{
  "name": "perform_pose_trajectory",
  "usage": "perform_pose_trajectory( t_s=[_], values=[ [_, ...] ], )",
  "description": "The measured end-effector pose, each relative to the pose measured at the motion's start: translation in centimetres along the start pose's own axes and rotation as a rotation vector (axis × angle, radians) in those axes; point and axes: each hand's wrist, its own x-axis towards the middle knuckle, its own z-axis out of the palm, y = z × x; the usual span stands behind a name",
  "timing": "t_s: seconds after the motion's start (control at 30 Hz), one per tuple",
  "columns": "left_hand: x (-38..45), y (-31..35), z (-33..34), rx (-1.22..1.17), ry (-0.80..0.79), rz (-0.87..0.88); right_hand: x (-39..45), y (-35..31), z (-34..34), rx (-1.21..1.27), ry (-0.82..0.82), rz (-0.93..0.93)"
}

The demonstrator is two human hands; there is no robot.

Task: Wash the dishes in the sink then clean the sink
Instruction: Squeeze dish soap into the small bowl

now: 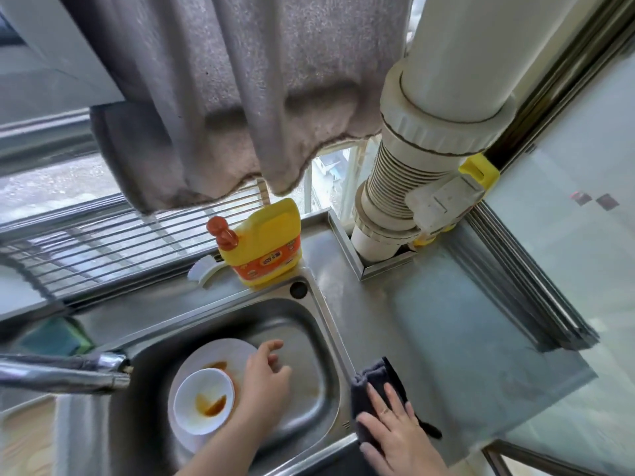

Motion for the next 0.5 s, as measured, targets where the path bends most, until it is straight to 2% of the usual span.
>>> perform_pose_trajectory(
  t_s=[0.1,0.17,0.3,0.4,0.5],
  values=[
    [0.4,-0.1,-1.7,0.009,0.028,0.008,3.2,-2.4,-2.1,-0.047,0.033,0.043],
    [0.9,0.6,-3.1,0.013,0.044,-0.007,6.1,-4.1,-5.0,-0.021,-0.06,0.092],
    [4.3,3.3,-5.6,0.007,0.177,0.024,11.1,-7.1,-10.5,-0.123,0.178,0.127],
    [8.0,7.0,-6.8,0.021,0.32,-0.06,14.0,-9.5,-13.3,-0.104,0.12,0.144],
    [11.6,10.1,-8.6,0.03,0.397,-0.096,15.8,-11.8,-14.0,0.037,0.07,0.098]
  ],
)
